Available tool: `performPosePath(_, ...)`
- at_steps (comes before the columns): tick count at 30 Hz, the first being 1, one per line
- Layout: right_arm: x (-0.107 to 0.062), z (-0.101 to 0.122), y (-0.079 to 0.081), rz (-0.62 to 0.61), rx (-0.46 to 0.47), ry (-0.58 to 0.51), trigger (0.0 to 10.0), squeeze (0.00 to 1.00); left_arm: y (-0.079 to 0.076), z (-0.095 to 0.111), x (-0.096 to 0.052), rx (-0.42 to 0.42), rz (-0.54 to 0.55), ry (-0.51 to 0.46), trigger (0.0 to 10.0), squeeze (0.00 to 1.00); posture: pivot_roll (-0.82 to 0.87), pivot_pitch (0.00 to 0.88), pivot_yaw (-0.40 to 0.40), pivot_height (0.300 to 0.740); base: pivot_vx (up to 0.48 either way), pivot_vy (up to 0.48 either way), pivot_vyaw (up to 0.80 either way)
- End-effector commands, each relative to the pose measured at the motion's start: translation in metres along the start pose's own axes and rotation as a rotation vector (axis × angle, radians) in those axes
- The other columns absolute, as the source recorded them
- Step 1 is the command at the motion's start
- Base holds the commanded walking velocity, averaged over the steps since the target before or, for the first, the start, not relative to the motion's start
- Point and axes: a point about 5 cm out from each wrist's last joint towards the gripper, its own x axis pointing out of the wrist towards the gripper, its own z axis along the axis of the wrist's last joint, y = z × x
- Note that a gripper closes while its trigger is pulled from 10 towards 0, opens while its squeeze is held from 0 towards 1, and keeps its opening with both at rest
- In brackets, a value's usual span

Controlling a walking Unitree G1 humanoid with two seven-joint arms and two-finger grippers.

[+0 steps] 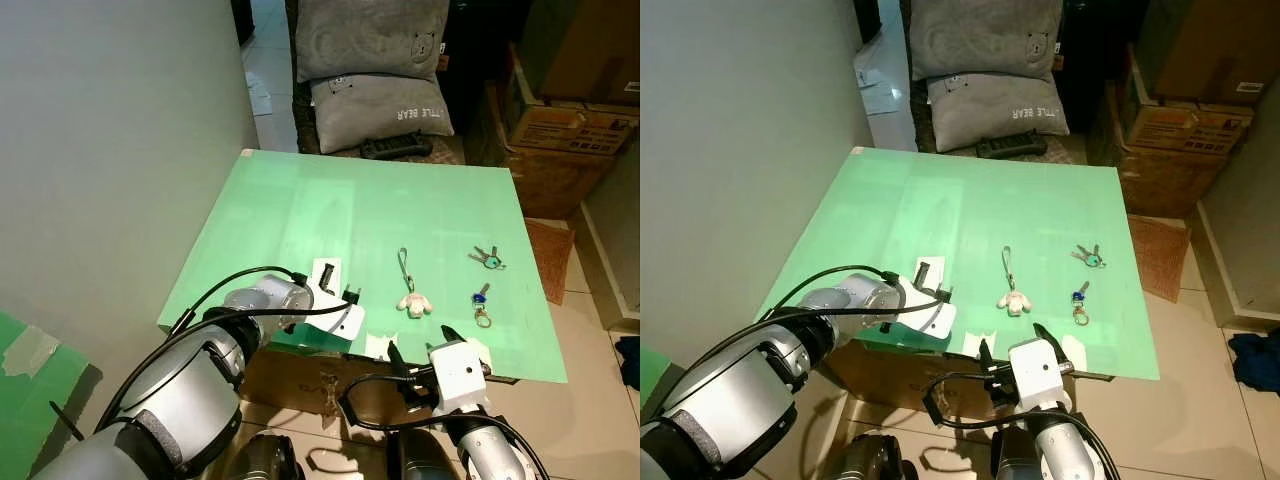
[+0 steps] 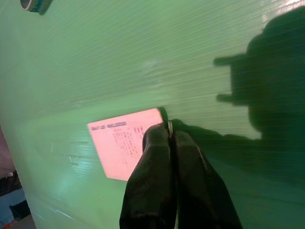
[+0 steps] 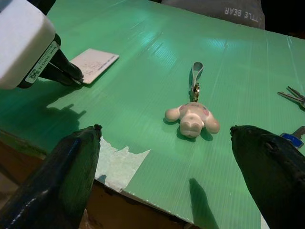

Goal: Hang keys on a hook

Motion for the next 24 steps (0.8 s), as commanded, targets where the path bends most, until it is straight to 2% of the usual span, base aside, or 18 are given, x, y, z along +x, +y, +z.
performPosePath(1,-0.002,-0.003,0.001,0.001,0.001,0.007,10.0,0.0,-0.001,-0.005,-0.002,-0.024,-0.008,0.0,0.0,0.0,-0.2,0.102,0.099,0.682,0.0,0.0,0.0)
performPosePath(7,-0.001,-0.003,-0.001,-0.002,0.0,0.005,10.0,0.0,0.007,-0.011,-0.009,-0.129,0.029,-0.066,0.0,0.0,-0.2,0.093,0.098,0.682,0.0,0.0,0.0)
performPosePath(9,-0.001,-0.003,-0.001,-0.003,0.0,0.005,10.0,0.0,0.008,-0.011,-0.01,-0.14,0.032,-0.073,0.0,0.0,-0.2,0.093,0.098,0.682,0.0,0.0,0.0)
performPosePath(10,0.0,-0.003,-0.001,-0.003,0.0,0.004,10.0,0.0,0.01,-0.01,-0.012,-0.2,0.035,-0.114,0.0,0.0,-0.2,0.089,0.097,0.682,0.0,0.0,0.0)
performPosePath(12,0.002,-0.001,-0.002,-0.004,-0.001,-0.002,10.0,0.0,0.02,-0.006,-0.02,-0.384,0.04,-0.264,0.0,0.0,-0.2,0.082,0.095,0.682,0.0,0.0,0.0)
performPosePath(17,0.011,0.008,-0.005,-0.008,0.01,-0.032,10.0,0.0,0.039,-0.003,-0.039,-0.708,0.103,-0.507,0.0,0.0,-0.19,0.058,0.091,0.682,0.0,0.0,0.0)
performPosePath(20,0.015,0.01,-0.007,-0.009,0.012,-0.042,10.0,0.0,0.046,-0.002,-0.047,-0.852,0.134,-0.596,0.0,0.0,-0.18,0.046,0.091,0.682,0.0,0.0,0.0)
performPosePath(22,0.02,0.013,-0.008,-0.008,0.012,-0.054,10.0,0.0,0.048,-0.005,-0.054,-0.999,0.165,-0.658,0.0,0.0,-0.17,0.028,0.09,0.682,0.0,0.0,0.0)
performPosePath(23,0.024,0.015,-0.009,-0.006,0.013,-0.063,10.0,0.0,0.046,-0.011,-0.058,-1.108,0.185,-0.68,0.0,0.0,-0.17,0.017,0.09,0.682,0.0,0.0,0.0)
performPosePath(24,0.024,0.015,-0.009,-0.006,0.013,-0.063,10.0,0.0,0.046,-0.011,-0.058,-1.108,0.185,-0.68,0.0,0.0,-0.17,0.017,0.09,0.682,0.0,0.0,0.0)
